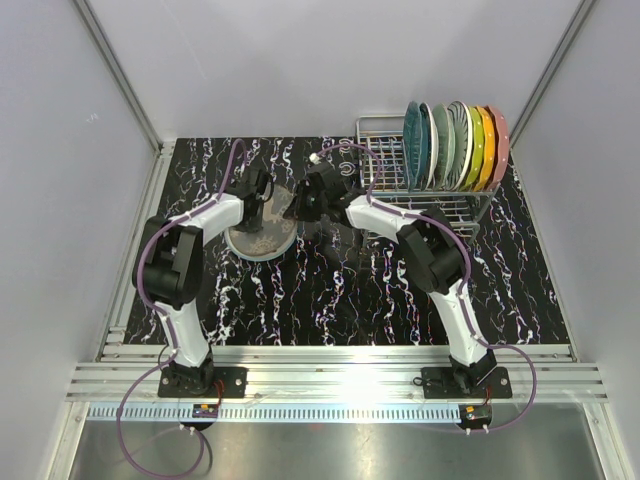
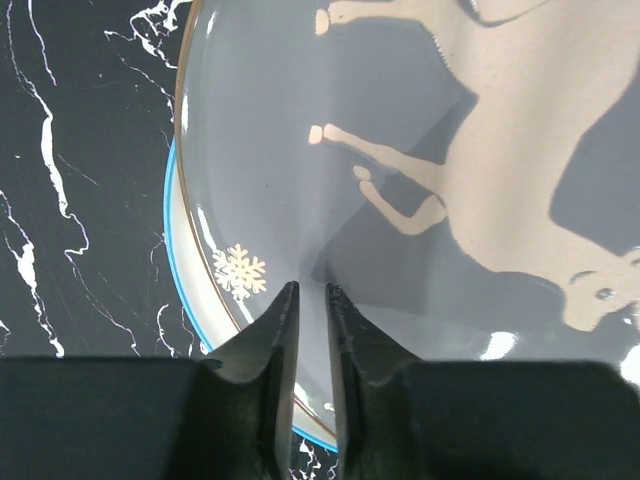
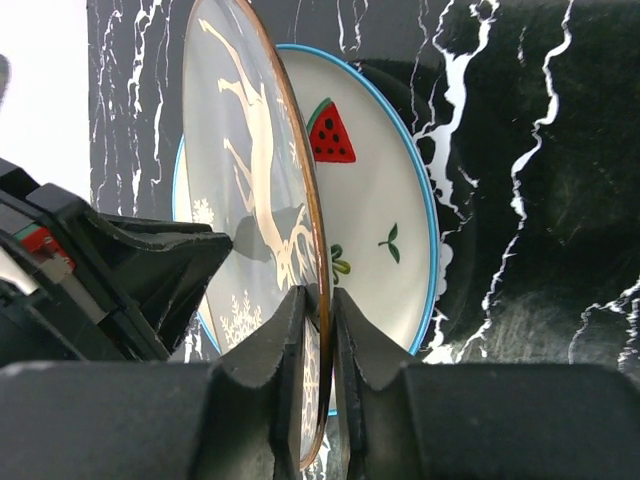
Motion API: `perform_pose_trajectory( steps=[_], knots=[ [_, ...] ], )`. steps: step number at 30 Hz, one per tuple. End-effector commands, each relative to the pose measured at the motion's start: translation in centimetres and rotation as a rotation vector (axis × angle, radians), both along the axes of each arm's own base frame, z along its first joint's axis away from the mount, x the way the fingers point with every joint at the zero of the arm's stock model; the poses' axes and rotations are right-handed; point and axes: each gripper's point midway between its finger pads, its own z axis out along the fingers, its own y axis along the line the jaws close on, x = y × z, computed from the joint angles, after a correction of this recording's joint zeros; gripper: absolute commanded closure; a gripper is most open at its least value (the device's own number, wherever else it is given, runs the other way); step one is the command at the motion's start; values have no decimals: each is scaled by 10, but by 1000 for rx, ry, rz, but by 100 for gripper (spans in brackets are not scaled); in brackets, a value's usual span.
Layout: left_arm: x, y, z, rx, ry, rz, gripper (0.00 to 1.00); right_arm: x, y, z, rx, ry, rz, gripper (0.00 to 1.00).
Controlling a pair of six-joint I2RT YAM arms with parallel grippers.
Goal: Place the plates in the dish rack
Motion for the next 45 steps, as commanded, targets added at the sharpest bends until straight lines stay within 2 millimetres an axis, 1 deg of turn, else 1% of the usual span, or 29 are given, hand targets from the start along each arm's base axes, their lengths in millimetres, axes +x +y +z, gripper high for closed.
perform_pose_trajectory(
  steps=[1, 2, 3, 5, 6, 8, 9, 11, 12, 13, 15, 16, 17, 19, 23, 24, 26, 27, 30, 34, 35, 36, 38, 39, 41, 43, 44, 45],
  knots=[
    [14, -11, 34, -52, -111, -2, 77, -9, 29, 75, 130, -107, 38, 92],
    [14, -9, 38, -46, -123, 3, 73, -7, 27, 77, 131, -105, 32, 93],
    [14, -6, 49, -41, -150, 13, 72, -7, 27, 81, 136, -110, 30, 95],
    [14, -3, 57, -35, -178, 22, 69, -5, 25, 89, 136, -121, 19, 97],
    [14, 0, 68, -28, -209, 30, 66, -5, 24, 95, 133, -127, 18, 98],
    [14, 3, 82, -31, -249, 44, 62, -4, 22, 99, 124, -134, 13, 99],
    [13, 4, 87, -28, -260, 47, 59, -4, 21, 105, 128, -142, 12, 100],
    [13, 7, 95, -31, -284, 57, 55, -3, 19, 109, 124, -150, 4, 100],
    [13, 8, 105, -35, -314, 64, 50, -4, 18, 112, 124, -152, 2, 100],
    [12, 9, 109, -36, -325, 70, 48, -4, 17, 113, 119, -155, -2, 100],
    [10, 13, 123, -40, -363, 84, 43, -3, 14, 118, 117, -161, -11, 100],
    [10, 14, 128, -41, -378, 90, 37, -4, 14, 119, 112, -165, -9, 100],
    [8, 17, 136, -45, -403, 96, 36, -4, 13, 122, 108, -169, -8, 100],
    [6, 20, 146, -47, -435, 109, 31, -5, 10, 128, 100, -182, -10, 100],
    [0, 24, 164, -62, -491, 126, 24, -6, 3, 138, 82, -209, -17, 100],
    [-1, 25, 168, -67, -502, 130, 23, -6, 2, 145, 83, -221, -21, 100],
    [-3, 25, 174, -76, -521, 131, 21, -5, -2, 152, 76, -240, -34, 100],
    [-3, 26, 176, -77, -525, 133, 21, -5, -4, 159, 79, -254, -36, 100],
    [-6, 26, 180, -85, -537, 135, 19, -5, -8, 172, 70, -278, -44, 100],
    [-8, 28, 185, -87, -550, 134, 16, -9, -11, 187, 44, -324, -42, 100],
    [-8, 28, 186, -88, -552, 134, 16, -10, -11, 187, 39, -324, -45, 100],
    [-9, 29, 186, -86, -551, 137, 12, -9, -13, 191, 27, -344, -48, 100],
    [-11, 30, 189, -87, -562, 139, 9, -13, -13, 197, 12, -359, -44, 100],
    [-11, 30, 190, -88, -568, 140, 5, -14, -15, 201, 3, -372, -40, 100],
    [-12, 31, 194, -88, -578, 142, 1, -14, -21, 213, -11, -397, -58, 100],
    [-13, 33, 197, -87, -586, 144, 1, -15, -28, 220, -38, -420, -75, 100],
    [-14, 33, 198, -88, -589, 145, 1, -18, -31, 230, -37, -438, -78, 100],
    [-14, 33, 201, -88, -596, 145, 1, -16, -35, 235, -51, -456, -89, 100]
  ],
)
